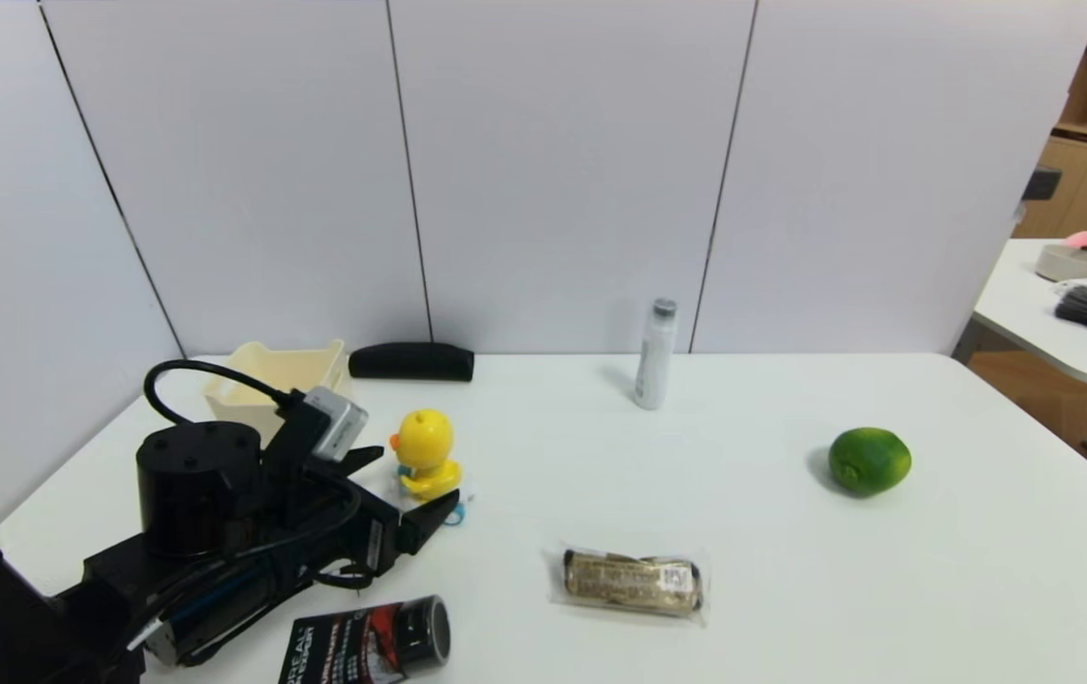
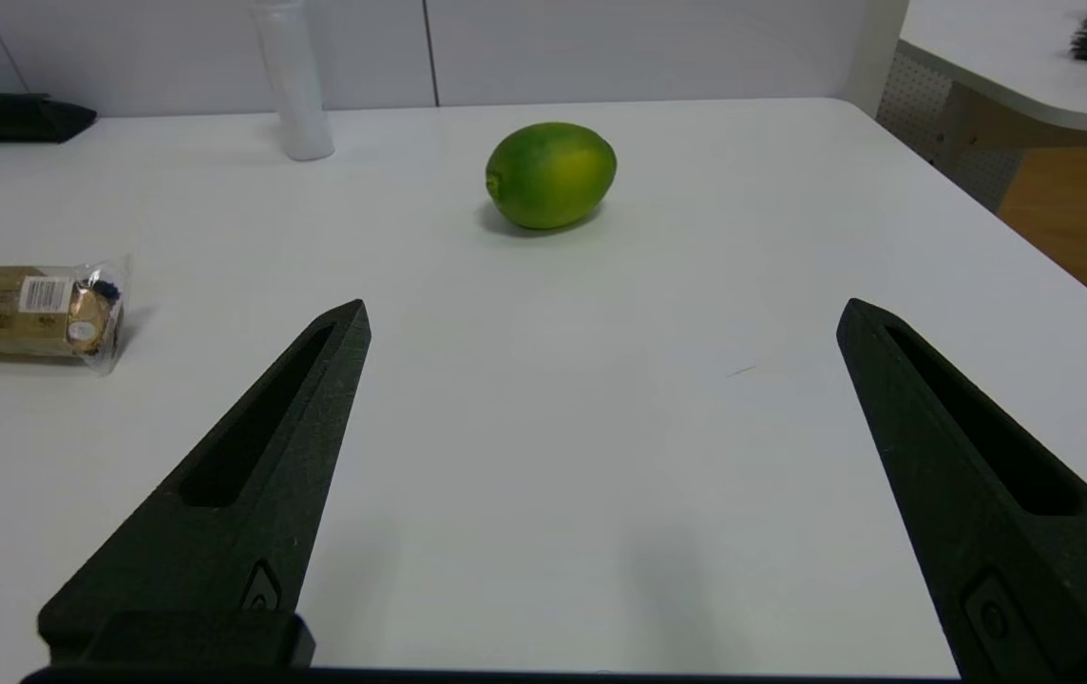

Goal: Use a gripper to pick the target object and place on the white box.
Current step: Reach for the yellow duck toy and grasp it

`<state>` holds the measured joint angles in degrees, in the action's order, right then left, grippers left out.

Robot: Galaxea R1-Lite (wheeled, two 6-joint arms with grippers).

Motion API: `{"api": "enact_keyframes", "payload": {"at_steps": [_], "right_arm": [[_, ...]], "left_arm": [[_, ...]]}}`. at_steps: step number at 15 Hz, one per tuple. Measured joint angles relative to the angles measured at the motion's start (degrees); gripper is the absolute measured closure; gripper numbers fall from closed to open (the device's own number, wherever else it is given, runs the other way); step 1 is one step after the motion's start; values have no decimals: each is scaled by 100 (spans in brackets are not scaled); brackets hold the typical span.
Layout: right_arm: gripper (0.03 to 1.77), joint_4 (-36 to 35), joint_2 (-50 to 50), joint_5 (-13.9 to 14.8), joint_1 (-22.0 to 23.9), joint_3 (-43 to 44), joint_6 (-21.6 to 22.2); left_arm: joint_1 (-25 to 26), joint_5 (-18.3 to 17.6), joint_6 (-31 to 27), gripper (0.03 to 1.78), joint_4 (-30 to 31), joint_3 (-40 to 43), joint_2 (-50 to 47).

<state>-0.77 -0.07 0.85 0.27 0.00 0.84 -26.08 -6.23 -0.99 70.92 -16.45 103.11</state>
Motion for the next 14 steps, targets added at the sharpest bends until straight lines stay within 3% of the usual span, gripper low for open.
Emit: {"api": "enact_keyframes", "payload": {"at_steps": [6, 14], "right_arm": [[10, 2, 0, 5, 0, 0, 6], [10, 2, 0, 2, 0, 0, 4]], "left_arm": [[4, 161, 112, 12, 471, -20, 424], [-2, 161, 115, 12, 564, -516, 857]]}}
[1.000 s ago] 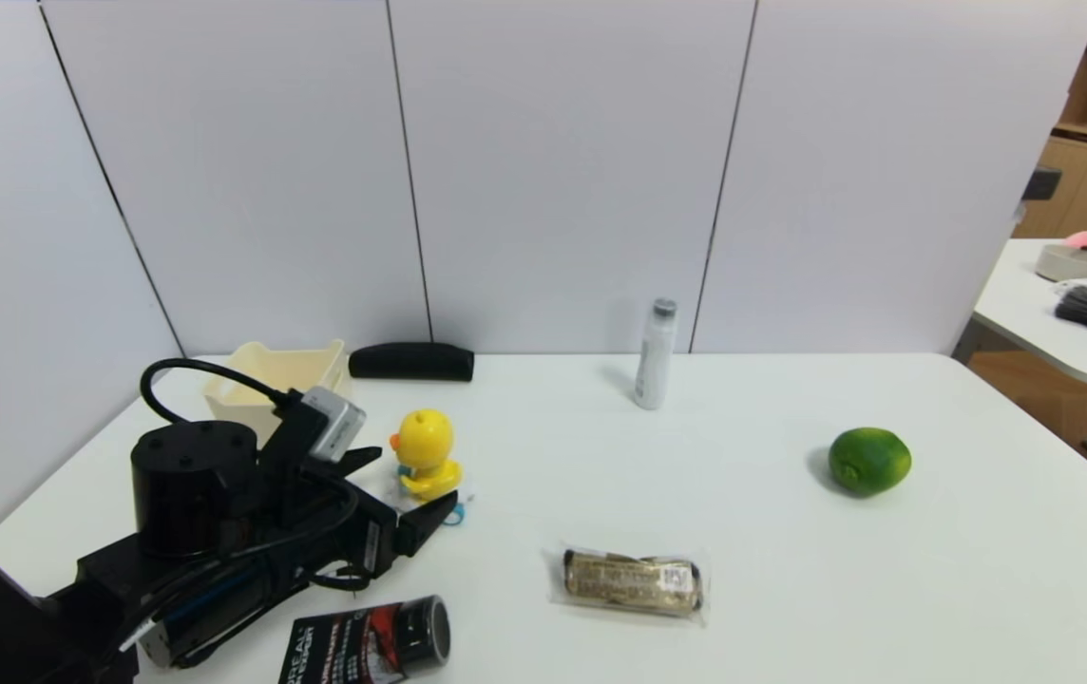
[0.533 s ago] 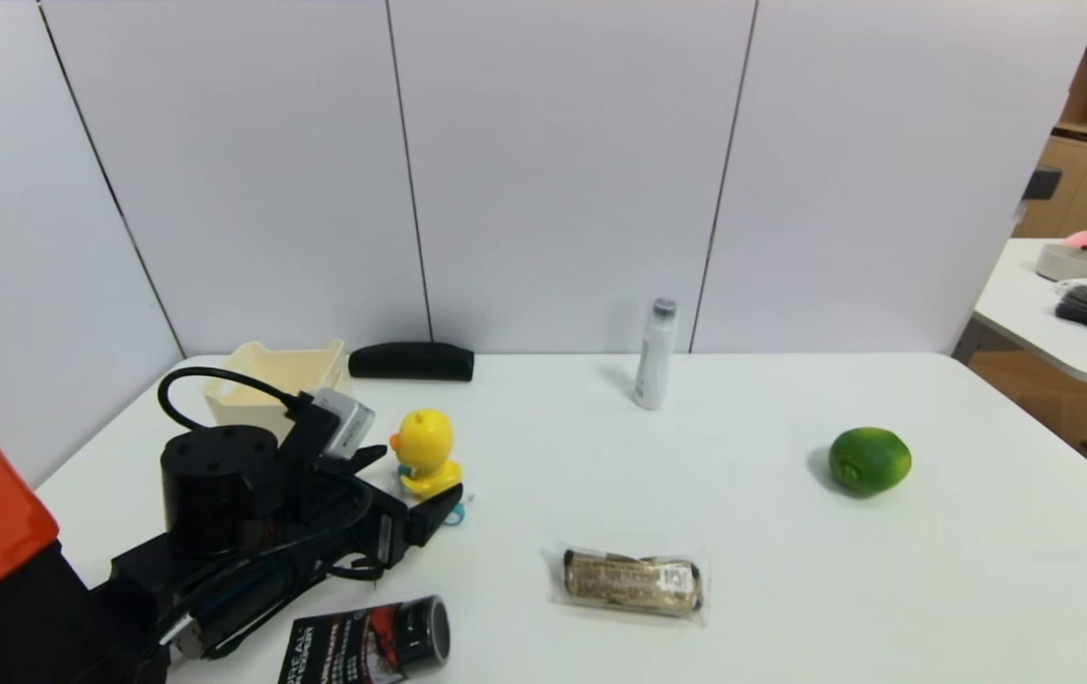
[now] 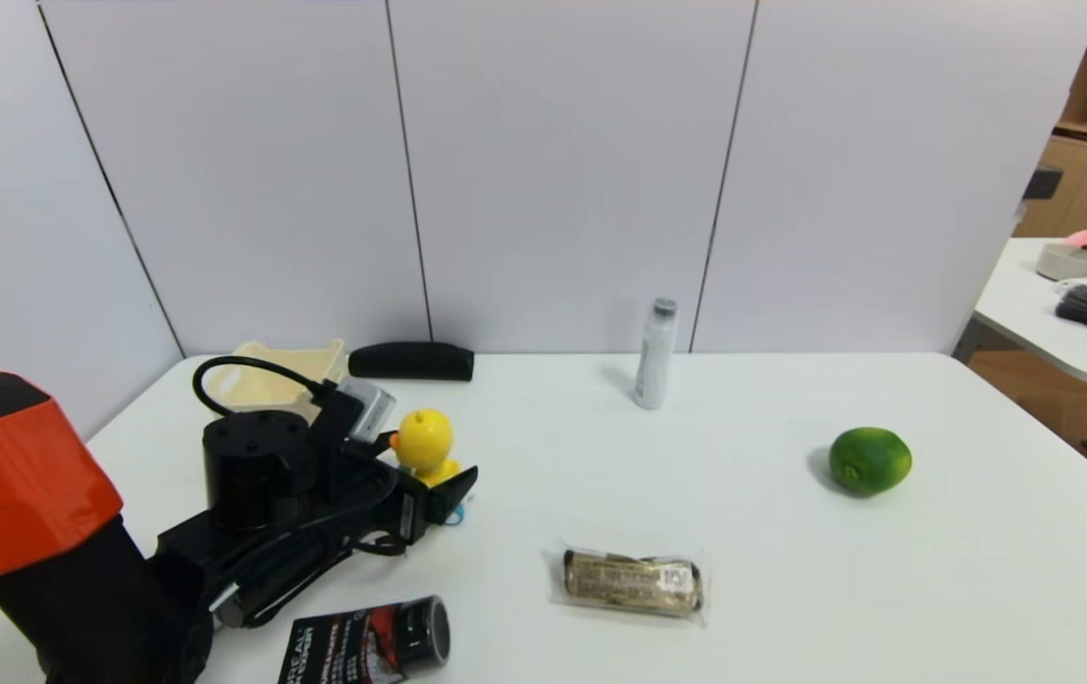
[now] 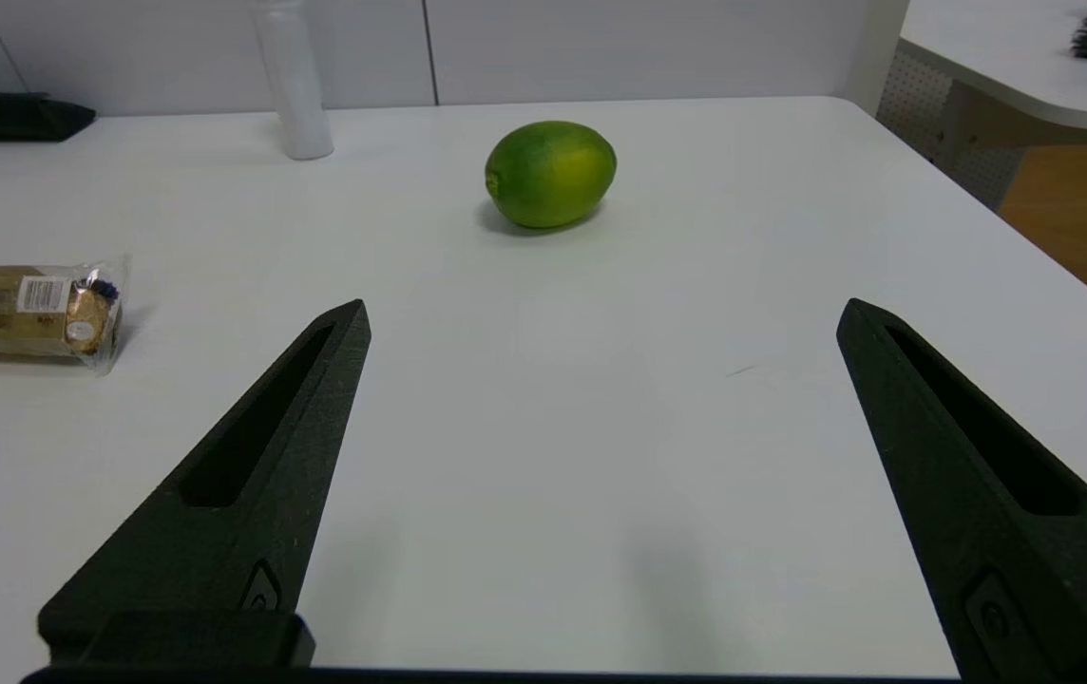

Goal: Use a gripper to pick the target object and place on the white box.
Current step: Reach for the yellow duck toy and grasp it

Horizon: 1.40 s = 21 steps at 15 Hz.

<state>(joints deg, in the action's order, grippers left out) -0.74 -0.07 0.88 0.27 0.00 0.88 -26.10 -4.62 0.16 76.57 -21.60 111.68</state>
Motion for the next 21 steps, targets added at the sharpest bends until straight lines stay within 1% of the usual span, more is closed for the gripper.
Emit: {"api": "enact_keyframes", "payload": {"at_steps": [5, 17, 18, 21], "right_arm": [[10, 0, 0, -2, 0, 0, -2], [10, 0, 0, 0, 0, 0, 0], [10, 0, 0, 0, 0, 0, 0], [10, 0, 0, -2, 0, 0, -2]], "left_arm": [[0, -1, 0, 12, 144, -146, 218], [0, 5, 2, 13, 339, -149, 315], [0, 5, 0, 34, 341, -151, 321], [0, 0, 0, 78, 352, -151, 334]]}}
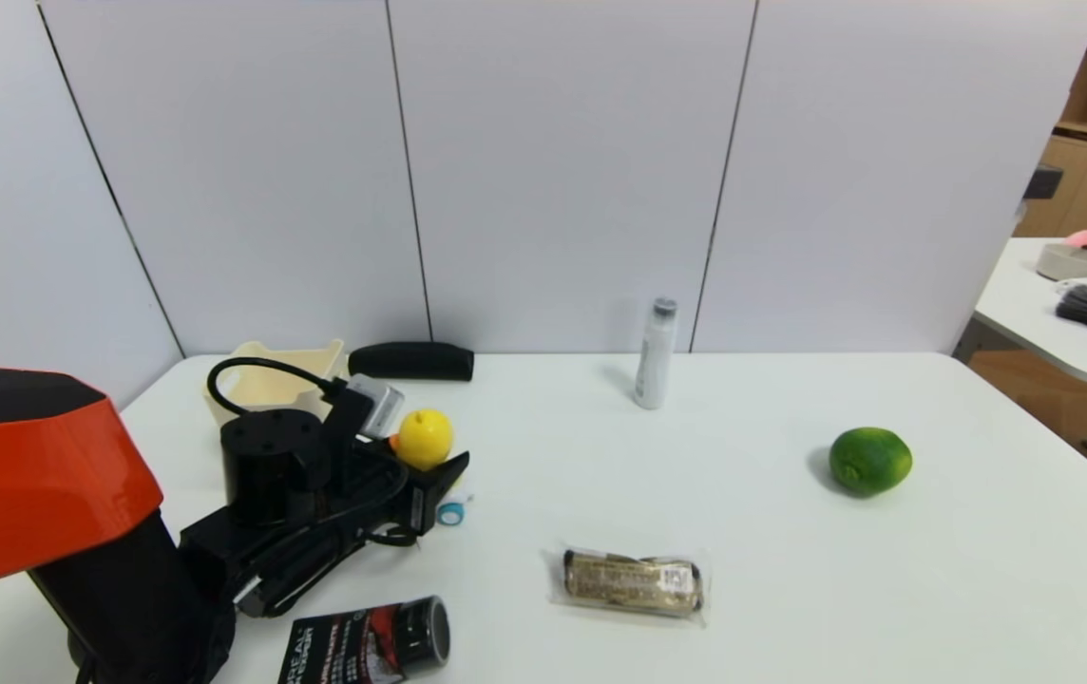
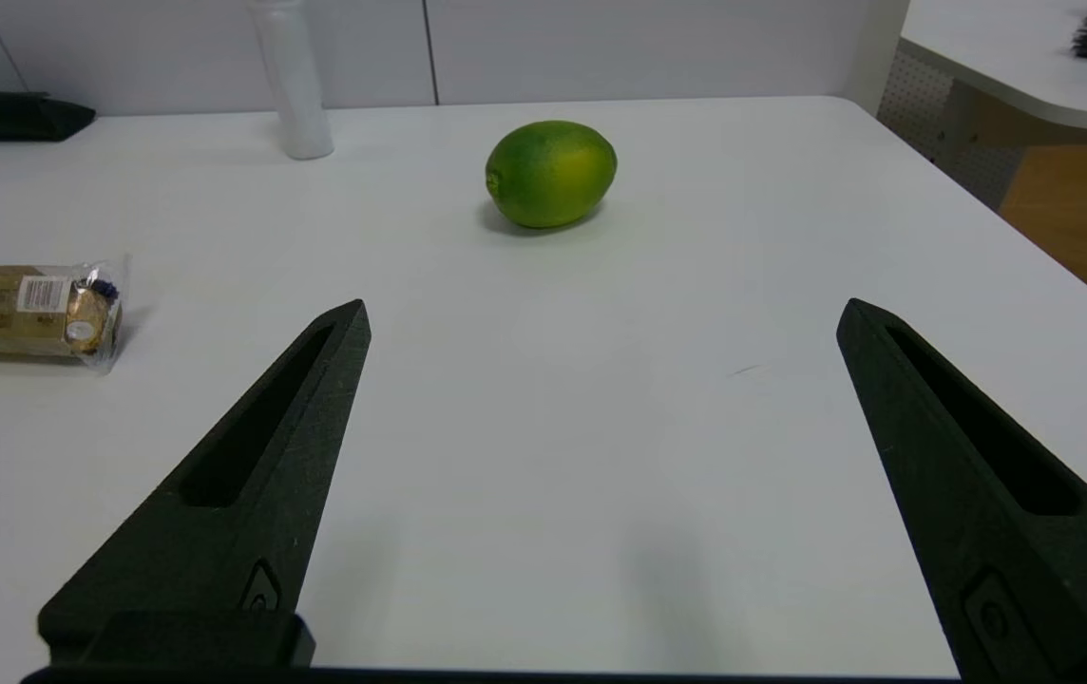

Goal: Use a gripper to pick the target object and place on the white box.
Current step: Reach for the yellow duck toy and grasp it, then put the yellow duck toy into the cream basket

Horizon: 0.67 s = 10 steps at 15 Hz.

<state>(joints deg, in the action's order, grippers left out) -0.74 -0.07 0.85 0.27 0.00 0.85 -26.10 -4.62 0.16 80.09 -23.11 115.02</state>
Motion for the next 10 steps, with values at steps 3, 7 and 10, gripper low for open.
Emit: {"api": "enact_keyframes", "payload": {"at_steps": [3, 7, 10], "right_arm": [[10, 0, 0, 2, 0, 0, 2], [10, 0, 0, 2, 0, 0, 2], [10, 0, 0, 2, 0, 0, 0]], "left_arm": [[0, -1, 2, 110, 74, -1, 13], [-2, 2, 0, 142, 74, 7, 13], [0, 7, 0, 142, 74, 10, 4]]}}
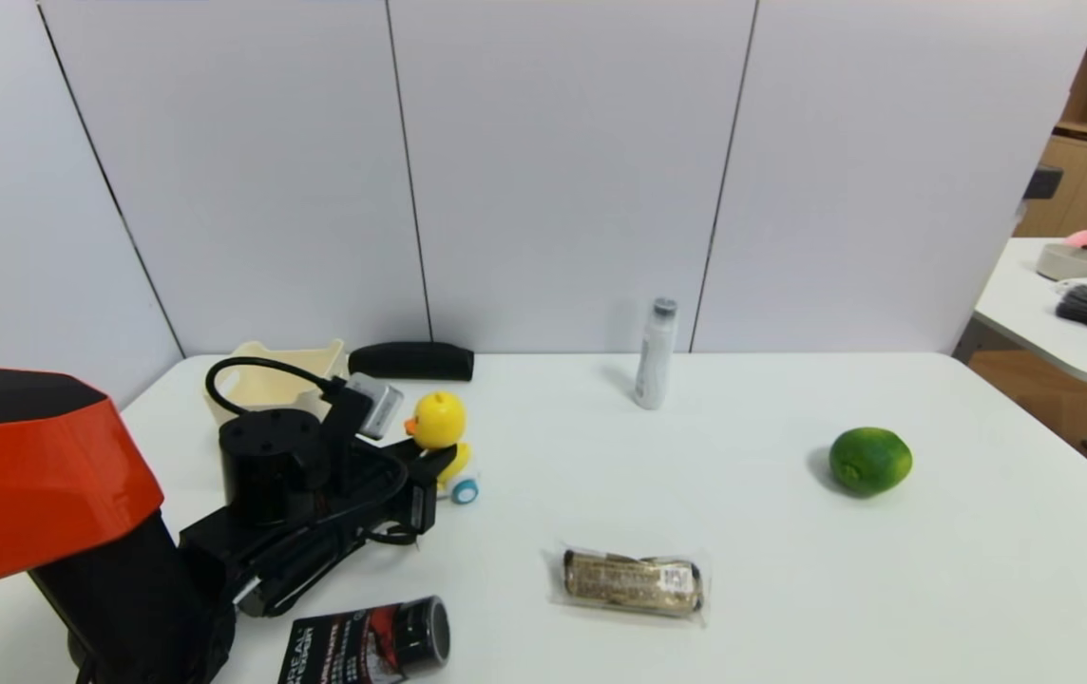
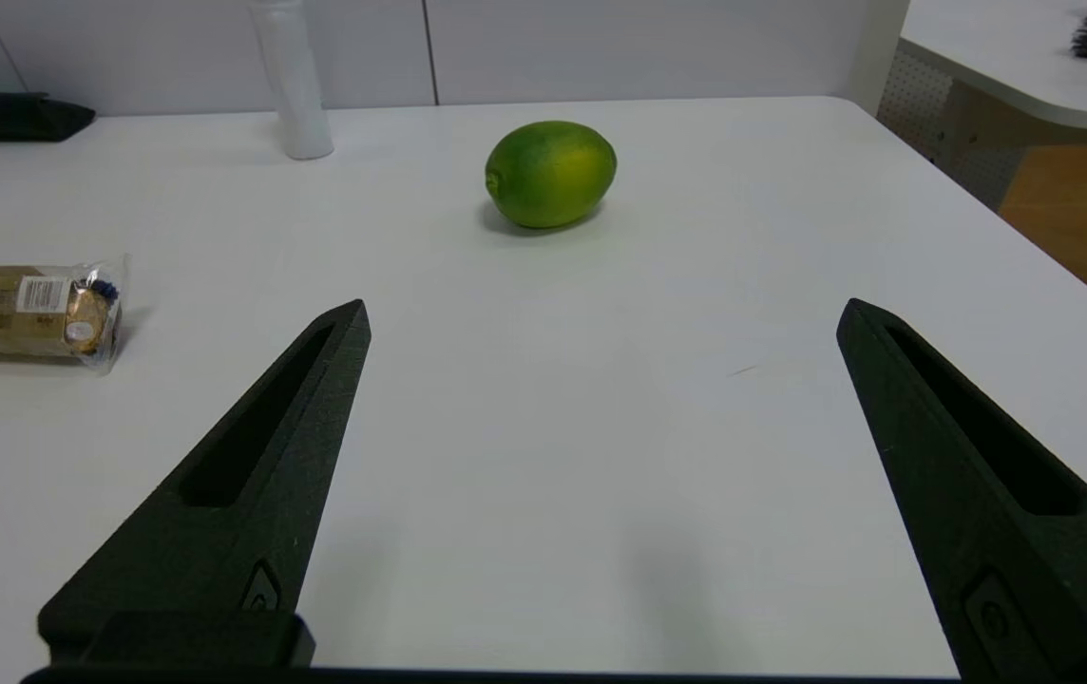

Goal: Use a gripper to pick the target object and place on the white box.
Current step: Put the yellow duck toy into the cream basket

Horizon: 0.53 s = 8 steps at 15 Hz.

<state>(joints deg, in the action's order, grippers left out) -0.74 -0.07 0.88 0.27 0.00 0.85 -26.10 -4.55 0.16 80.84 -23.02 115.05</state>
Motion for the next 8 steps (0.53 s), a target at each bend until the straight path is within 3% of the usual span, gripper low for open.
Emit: {"api": "enact_keyframes", "payload": {"at_steps": [8], "right_arm": [[10, 0, 0, -2, 0, 0, 2]], "left_arm": [[0, -16, -76, 142, -151, -484, -579]]}}
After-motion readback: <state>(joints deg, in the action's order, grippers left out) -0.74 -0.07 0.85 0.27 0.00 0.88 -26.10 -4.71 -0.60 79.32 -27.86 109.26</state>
